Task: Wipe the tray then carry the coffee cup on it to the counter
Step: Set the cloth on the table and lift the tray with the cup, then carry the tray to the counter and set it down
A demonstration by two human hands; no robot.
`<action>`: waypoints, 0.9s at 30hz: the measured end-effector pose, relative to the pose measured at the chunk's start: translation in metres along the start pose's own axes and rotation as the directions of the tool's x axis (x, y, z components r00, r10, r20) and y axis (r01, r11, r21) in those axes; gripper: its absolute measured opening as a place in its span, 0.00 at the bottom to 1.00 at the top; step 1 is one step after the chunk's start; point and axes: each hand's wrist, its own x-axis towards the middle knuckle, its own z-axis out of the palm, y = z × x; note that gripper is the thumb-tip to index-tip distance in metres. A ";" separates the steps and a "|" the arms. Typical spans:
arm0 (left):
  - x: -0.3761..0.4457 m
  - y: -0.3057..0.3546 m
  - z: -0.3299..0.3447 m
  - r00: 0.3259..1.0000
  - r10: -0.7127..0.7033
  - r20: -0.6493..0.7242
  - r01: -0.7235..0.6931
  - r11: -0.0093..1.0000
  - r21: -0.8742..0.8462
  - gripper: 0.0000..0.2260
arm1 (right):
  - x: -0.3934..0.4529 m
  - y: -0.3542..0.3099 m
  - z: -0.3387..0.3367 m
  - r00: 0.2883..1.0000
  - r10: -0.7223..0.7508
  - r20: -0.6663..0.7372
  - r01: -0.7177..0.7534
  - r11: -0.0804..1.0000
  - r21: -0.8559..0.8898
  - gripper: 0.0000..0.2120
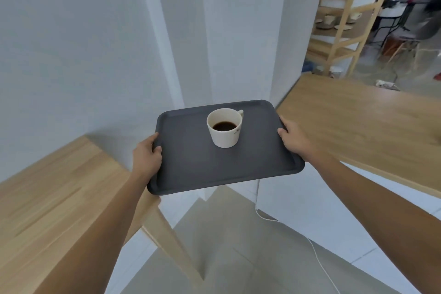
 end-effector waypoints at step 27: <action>0.111 0.258 0.448 0.762 0.355 0.542 -0.273 0.935 -0.228 0.21 | 0.042 0.271 -0.288 0.724 0.414 -0.551 -0.520 0.853 -0.043 0.20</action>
